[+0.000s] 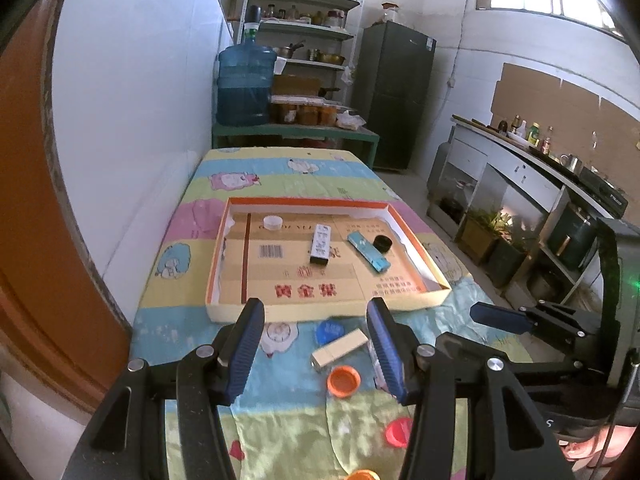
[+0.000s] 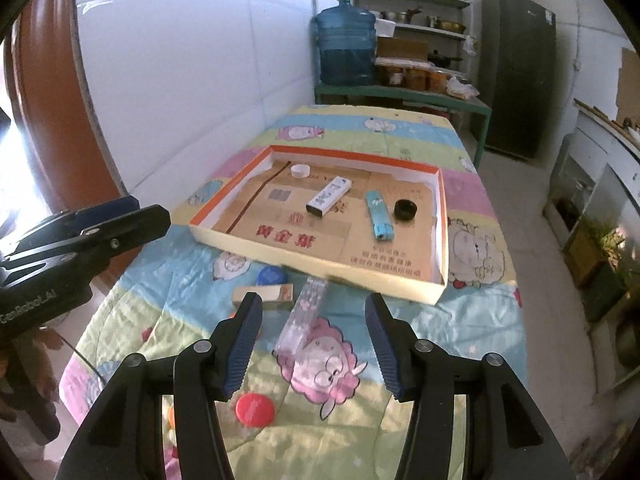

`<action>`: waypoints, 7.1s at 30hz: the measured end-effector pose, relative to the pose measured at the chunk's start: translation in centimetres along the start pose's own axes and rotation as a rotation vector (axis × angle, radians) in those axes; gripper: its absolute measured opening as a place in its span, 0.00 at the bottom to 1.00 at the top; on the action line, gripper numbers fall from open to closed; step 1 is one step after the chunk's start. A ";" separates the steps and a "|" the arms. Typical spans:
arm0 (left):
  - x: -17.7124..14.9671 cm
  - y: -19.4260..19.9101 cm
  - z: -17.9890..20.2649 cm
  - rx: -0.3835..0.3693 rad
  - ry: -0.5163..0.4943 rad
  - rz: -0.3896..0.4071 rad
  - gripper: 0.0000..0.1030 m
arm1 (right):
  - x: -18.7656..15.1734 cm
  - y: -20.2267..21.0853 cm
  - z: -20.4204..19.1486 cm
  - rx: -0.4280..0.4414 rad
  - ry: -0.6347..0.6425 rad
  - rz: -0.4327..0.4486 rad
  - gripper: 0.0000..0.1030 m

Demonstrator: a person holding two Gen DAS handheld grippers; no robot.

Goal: Organize rigid objects
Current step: 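Withdraw both grippers from the box toward the caps on the quilt, then grasp the orange cap with the left gripper while the right grasps the red cap, then carry the orange cap and red cap with both grippers into the box, then open the right gripper to drop the red cap while the left releases the orange cap, then withdraw both grippers from the box toward the remaining items on the quilt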

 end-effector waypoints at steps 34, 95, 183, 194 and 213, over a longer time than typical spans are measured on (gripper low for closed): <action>-10.6 0.9 2.9 -0.092 -0.079 -0.069 0.52 | -9.6 -3.8 -4.1 0.030 0.105 -0.114 0.53; -2.9 -3.2 0.4 -0.036 -0.050 -0.054 0.29 | -0.9 -3.0 -0.2 0.000 0.058 0.024 0.30; 3.2 -21.5 -8.0 0.100 0.066 -0.200 0.35 | 6.7 -19.6 2.5 0.018 0.104 -0.137 0.46; 4.0 -20.1 -7.6 0.092 0.057 -0.160 0.49 | 6.6 -18.6 2.3 0.023 0.096 -0.129 0.46; 4.7 -17.3 -6.4 0.090 0.034 -0.123 0.52 | 6.8 -16.2 2.0 0.016 0.094 -0.102 0.47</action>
Point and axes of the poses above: each gripper's, at about its wrist camera, not at the fingertips, and y roughly against the way its jaws point, z to its right, x to its top, the point moved 9 cm from there along -y, roughly the way its jaws point, and after that the axes turned 3 degrees about -x, right-handed, at the moved point
